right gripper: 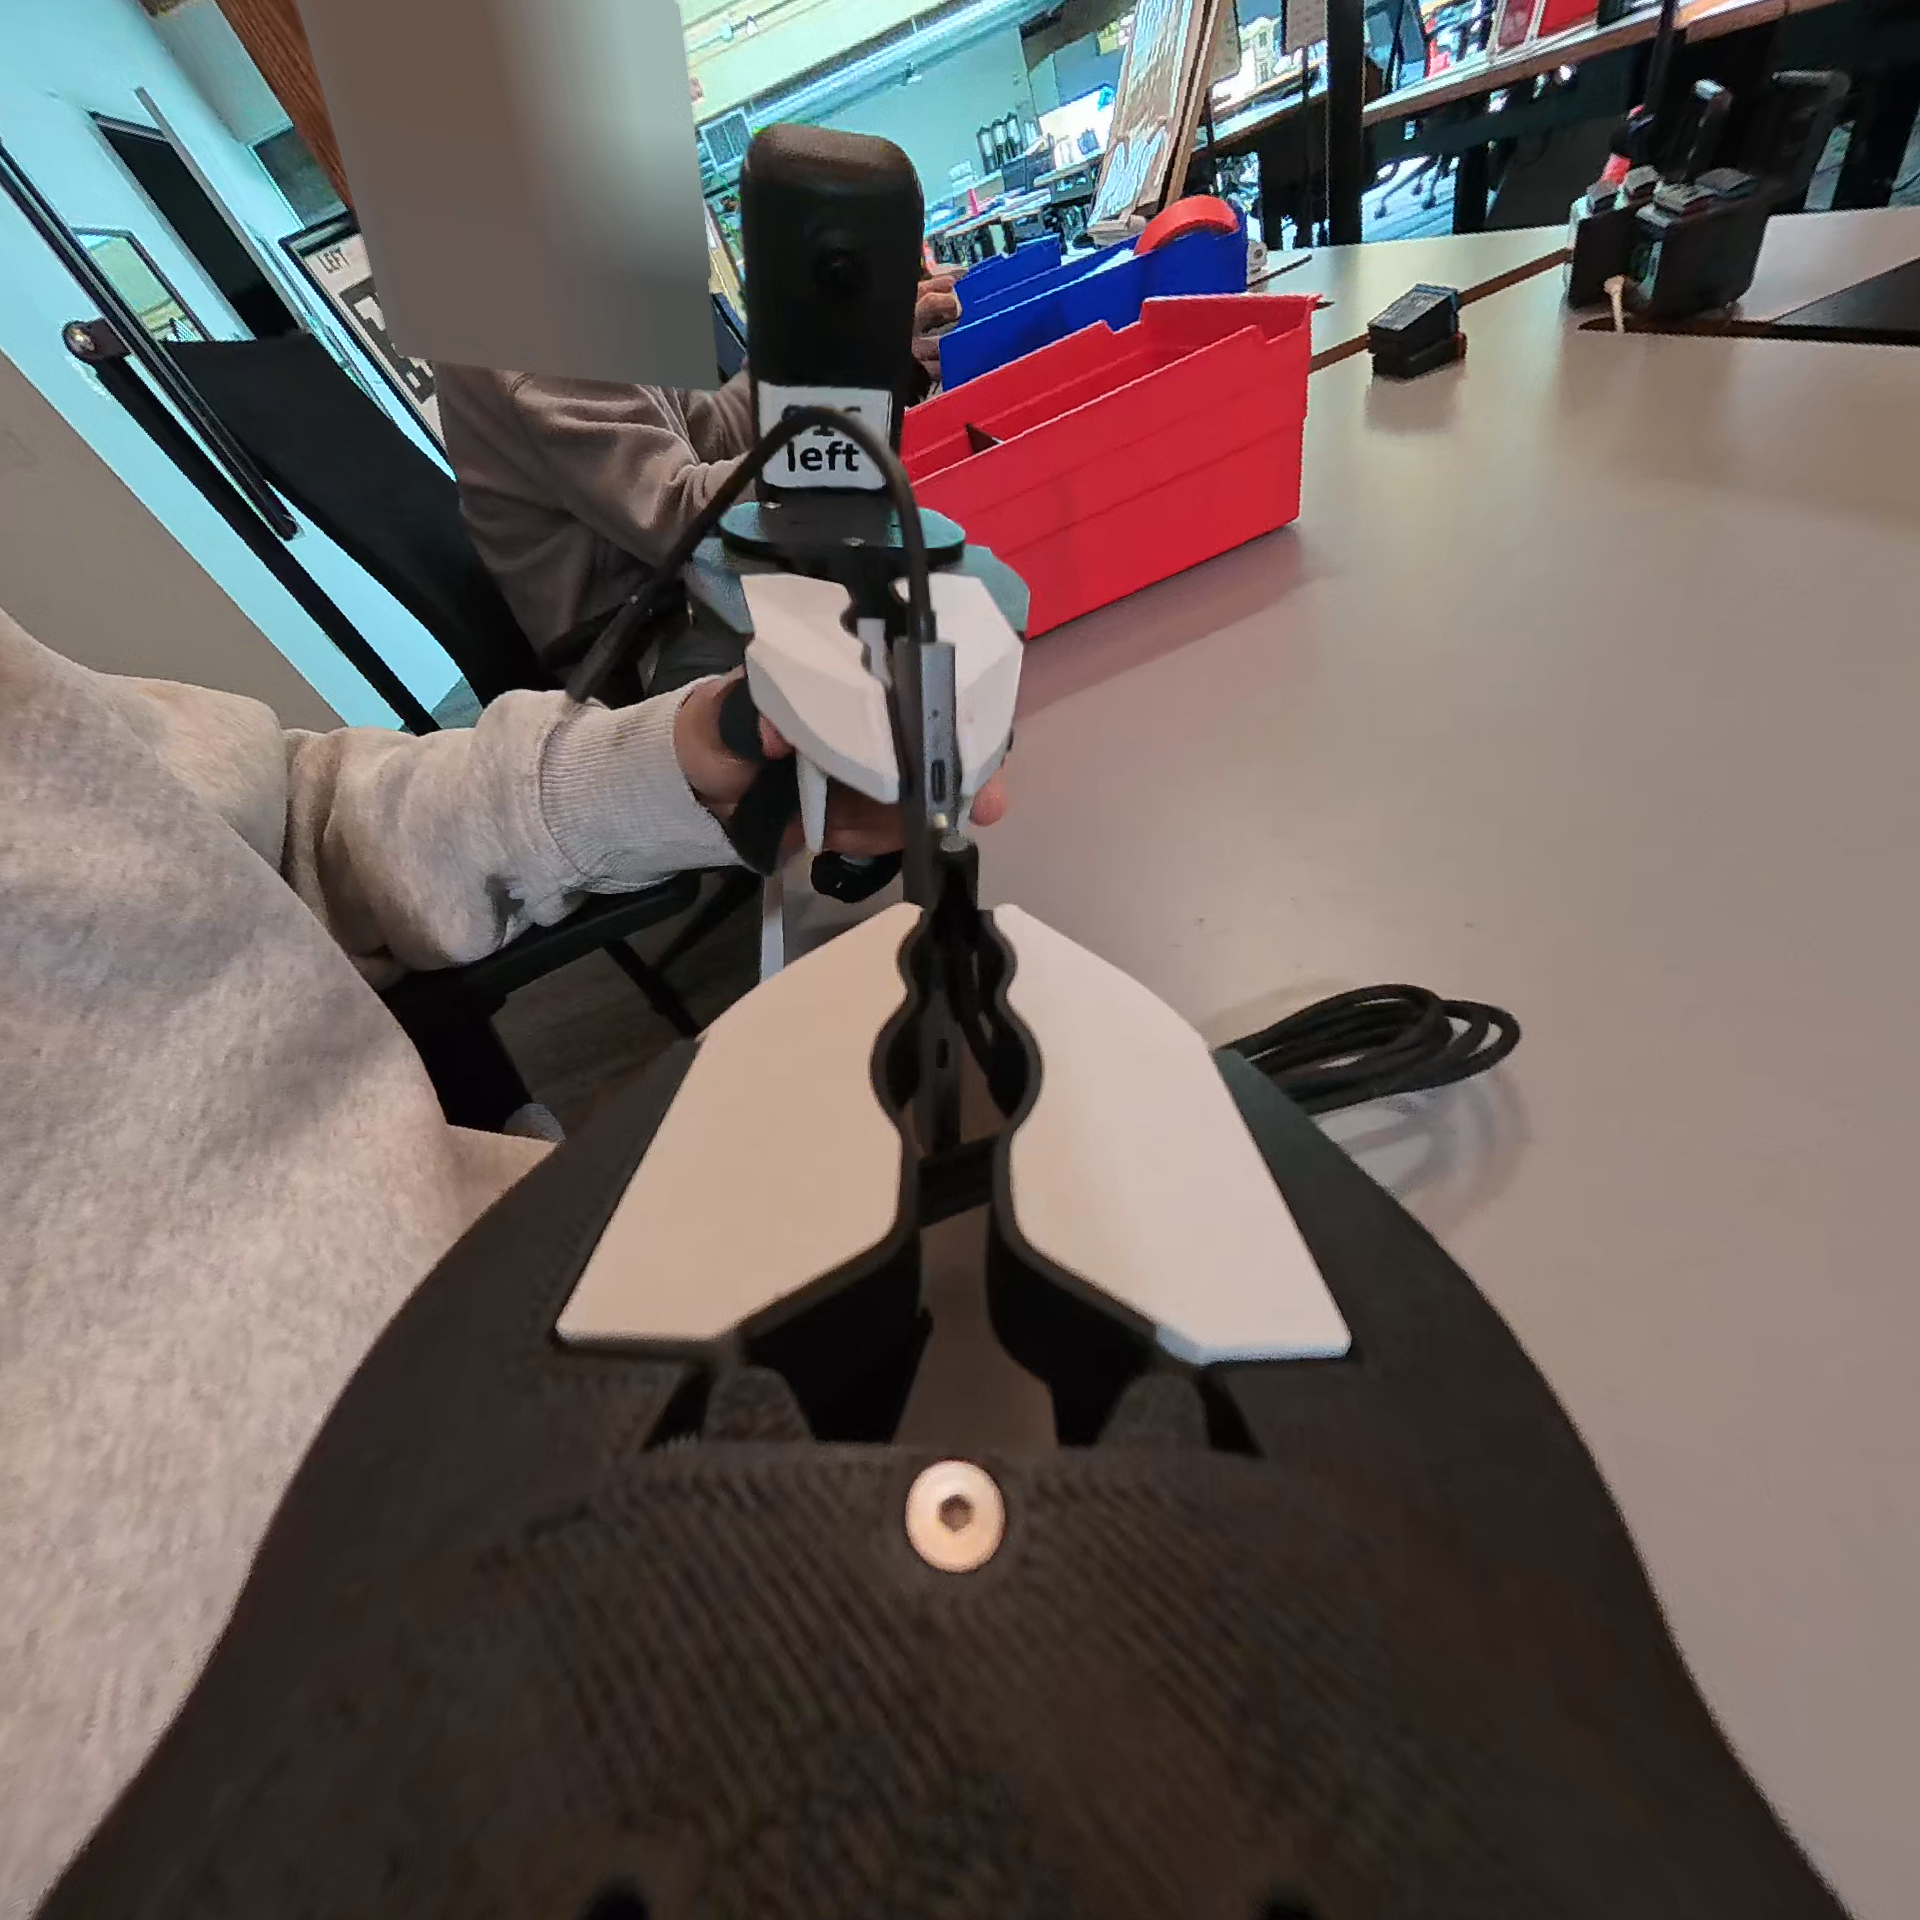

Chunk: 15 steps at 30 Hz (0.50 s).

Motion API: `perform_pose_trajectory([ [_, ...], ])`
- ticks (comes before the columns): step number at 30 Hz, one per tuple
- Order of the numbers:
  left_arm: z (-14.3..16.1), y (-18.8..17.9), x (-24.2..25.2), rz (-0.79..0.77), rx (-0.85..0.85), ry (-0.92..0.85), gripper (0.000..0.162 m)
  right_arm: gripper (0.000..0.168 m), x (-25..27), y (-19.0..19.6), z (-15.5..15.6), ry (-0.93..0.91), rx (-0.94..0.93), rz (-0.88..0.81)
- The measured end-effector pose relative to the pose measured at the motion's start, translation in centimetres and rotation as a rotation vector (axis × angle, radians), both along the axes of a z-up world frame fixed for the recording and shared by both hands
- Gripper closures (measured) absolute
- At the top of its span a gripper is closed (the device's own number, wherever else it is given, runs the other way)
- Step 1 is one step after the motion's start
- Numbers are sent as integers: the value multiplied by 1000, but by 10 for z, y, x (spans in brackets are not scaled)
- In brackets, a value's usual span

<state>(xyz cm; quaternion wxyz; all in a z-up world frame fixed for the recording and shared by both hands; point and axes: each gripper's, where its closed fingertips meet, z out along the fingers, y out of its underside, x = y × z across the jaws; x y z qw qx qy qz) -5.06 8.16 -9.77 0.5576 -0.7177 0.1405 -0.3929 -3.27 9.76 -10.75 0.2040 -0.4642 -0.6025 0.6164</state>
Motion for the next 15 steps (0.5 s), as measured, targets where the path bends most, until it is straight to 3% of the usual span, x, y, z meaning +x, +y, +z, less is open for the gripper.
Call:
perform_pose_trajectory([
  [8, -12, 1, 14, -43, -47, 59, 153, 160, 0, -1, -8, -45, 9, 14],
  [15, -2, -1, 6, -29, -16, 2, 153, 161, 0, 2, -13, -72, 22, 10],
])
